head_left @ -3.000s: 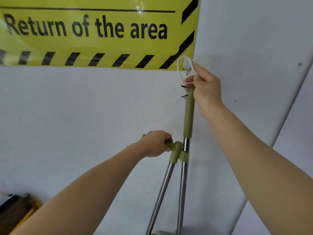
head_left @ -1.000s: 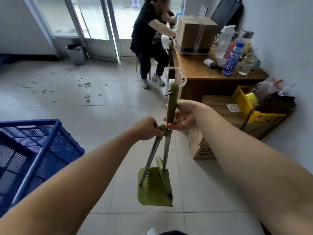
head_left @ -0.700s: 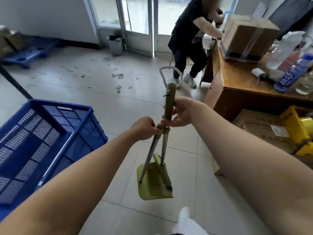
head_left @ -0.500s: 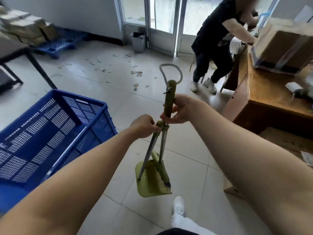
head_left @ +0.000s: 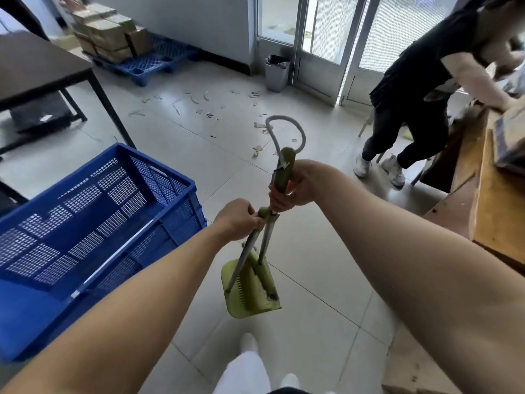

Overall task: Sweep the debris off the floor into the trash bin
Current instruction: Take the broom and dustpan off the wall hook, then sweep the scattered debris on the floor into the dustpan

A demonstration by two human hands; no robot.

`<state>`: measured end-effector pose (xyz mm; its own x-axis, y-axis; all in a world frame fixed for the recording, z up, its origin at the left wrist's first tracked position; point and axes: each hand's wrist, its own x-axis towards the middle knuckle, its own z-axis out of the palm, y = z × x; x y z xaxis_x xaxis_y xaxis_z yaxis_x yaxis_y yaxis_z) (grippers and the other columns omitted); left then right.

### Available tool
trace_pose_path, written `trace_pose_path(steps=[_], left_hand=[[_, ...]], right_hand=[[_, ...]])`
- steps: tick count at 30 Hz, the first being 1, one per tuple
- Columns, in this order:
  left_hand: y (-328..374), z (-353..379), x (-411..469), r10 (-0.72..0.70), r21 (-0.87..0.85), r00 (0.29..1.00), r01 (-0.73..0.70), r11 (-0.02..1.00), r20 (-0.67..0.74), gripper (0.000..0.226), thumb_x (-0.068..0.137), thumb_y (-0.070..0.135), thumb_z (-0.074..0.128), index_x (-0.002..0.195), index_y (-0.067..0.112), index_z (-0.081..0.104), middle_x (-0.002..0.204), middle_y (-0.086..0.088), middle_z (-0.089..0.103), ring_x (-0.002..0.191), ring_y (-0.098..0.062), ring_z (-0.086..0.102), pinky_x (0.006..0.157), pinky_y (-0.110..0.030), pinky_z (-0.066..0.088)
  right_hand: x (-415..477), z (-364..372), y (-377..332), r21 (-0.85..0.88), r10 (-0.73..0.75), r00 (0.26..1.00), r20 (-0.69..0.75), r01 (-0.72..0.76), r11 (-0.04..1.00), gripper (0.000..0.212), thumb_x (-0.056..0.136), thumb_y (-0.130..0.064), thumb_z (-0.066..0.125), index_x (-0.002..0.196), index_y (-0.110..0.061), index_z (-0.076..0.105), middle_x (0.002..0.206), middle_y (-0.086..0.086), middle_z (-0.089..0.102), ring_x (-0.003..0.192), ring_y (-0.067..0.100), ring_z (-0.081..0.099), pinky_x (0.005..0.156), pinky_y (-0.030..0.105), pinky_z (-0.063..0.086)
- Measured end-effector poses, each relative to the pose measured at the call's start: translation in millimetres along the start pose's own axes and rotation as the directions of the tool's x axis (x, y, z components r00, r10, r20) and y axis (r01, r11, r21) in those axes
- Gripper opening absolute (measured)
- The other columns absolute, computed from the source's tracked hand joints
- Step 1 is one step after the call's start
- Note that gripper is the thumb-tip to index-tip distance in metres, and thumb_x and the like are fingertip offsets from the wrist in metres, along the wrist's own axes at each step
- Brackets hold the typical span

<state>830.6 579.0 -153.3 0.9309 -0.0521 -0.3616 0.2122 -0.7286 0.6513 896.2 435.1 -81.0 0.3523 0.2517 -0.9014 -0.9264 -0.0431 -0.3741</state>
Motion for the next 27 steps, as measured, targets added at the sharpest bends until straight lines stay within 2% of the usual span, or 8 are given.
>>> trace_pose_path(steps=[4, 7, 11, 16, 21, 25, 27], left_hand=[[6, -11, 42, 0.006, 0.032, 1.000, -0.006, 0.999, -0.011, 0.021, 0.086, 0.027, 0.067, 0.089, 0.007, 0.060, 0.071, -0.001, 0.057, 0.063, -0.013, 0.051, 0.056, -0.026, 0.039], [10, -28, 76, 0.008, 0.035, 1.000, -0.008, 0.999, 0.002, 0.022, 0.086, 0.027, 0.067, 0.091, 0.006, 0.060, 0.072, -0.001, 0.056, 0.064, -0.013, 0.050, 0.056, -0.025, 0.038], [16, -54, 123, 0.018, 0.046, 1.000, -0.019, 0.999, 0.013, 0.025, 0.087, 0.027, 0.066, 0.096, 0.005, 0.061, 0.078, -0.004, 0.058, 0.069, -0.016, 0.051, 0.060, -0.029, 0.040], [23, -74, 171, 0.039, 0.100, 0.999, -0.041, 0.994, 0.019, 0.026, 0.087, 0.027, 0.065, 0.098, 0.004, 0.062, 0.092, -0.011, 0.066, 0.078, -0.022, 0.056, 0.075, -0.039, 0.049], [9, -108, 222, -0.005, 0.083, 1.000, 0.007, 0.997, -0.030, 0.024, 0.086, 0.030, 0.066, 0.090, 0.009, 0.056, 0.080, -0.004, 0.057, 0.075, -0.021, 0.053, 0.069, -0.035, 0.044], [17, -122, 266, -0.054, 0.046, 0.993, 0.059, 0.997, -0.104, 0.023, 0.083, 0.030, 0.068, 0.088, 0.011, 0.056, 0.073, 0.001, 0.053, 0.072, -0.020, 0.051, 0.064, -0.031, 0.040], [26, -125, 288, -0.072, 0.022, 0.990, 0.075, 0.997, -0.121, 0.021, 0.083, 0.027, 0.068, 0.087, 0.009, 0.056, 0.072, 0.000, 0.052, 0.073, -0.021, 0.052, 0.065, -0.032, 0.041]], right_hand=[[20, -5, -38, -0.003, 0.010, 1.000, -0.023, -0.010, 1.000, 0.024, 0.087, -0.007, 0.049, 0.108, 0.006, 0.046, 0.076, 0.030, 0.050, 0.058, 0.018, 0.051, 0.036, 0.022, 0.052], [33, -3, -73, -0.009, 0.026, 0.999, -0.024, -0.026, 1.000, 0.025, 0.088, -0.004, 0.047, 0.109, 0.009, 0.045, 0.084, 0.026, 0.048, 0.060, 0.019, 0.050, 0.038, 0.021, 0.052], [48, -1, -122, -0.051, 0.025, 1.000, -0.008, -0.026, 0.998, 0.020, 0.088, -0.001, 0.045, 0.099, 0.016, 0.047, 0.087, 0.025, 0.048, 0.062, 0.017, 0.050, 0.041, 0.018, 0.052], [69, -4, -171, -0.082, 0.046, 0.999, -0.008, -0.046, 0.996, 0.021, 0.089, -0.001, 0.046, 0.090, 0.019, 0.049, 0.090, 0.025, 0.048, 0.065, 0.016, 0.049, 0.040, 0.018, 0.051], [92, -28, -215, -0.074, -0.028, 0.999, -0.038, 0.025, 0.997, 0.014, 0.091, 0.000, 0.042, 0.093, 0.011, 0.051, 0.092, 0.026, 0.046, 0.054, 0.020, 0.052, 0.039, 0.018, 0.051], [120, -29, -246, -0.073, -0.114, 0.991, -0.069, 0.109, 0.991, 0.011, 0.093, -0.002, 0.042, 0.087, 0.005, 0.049, 0.091, 0.027, 0.046, 0.063, 0.016, 0.048, 0.042, 0.020, 0.051], [133, -33, -268, -0.033, -0.141, 0.986, -0.086, 0.139, 0.990, 0.009, 0.092, -0.001, 0.042, 0.086, 0.003, 0.047, 0.100, 0.029, 0.043, 0.064, 0.019, 0.050, 0.042, 0.022, 0.052]])
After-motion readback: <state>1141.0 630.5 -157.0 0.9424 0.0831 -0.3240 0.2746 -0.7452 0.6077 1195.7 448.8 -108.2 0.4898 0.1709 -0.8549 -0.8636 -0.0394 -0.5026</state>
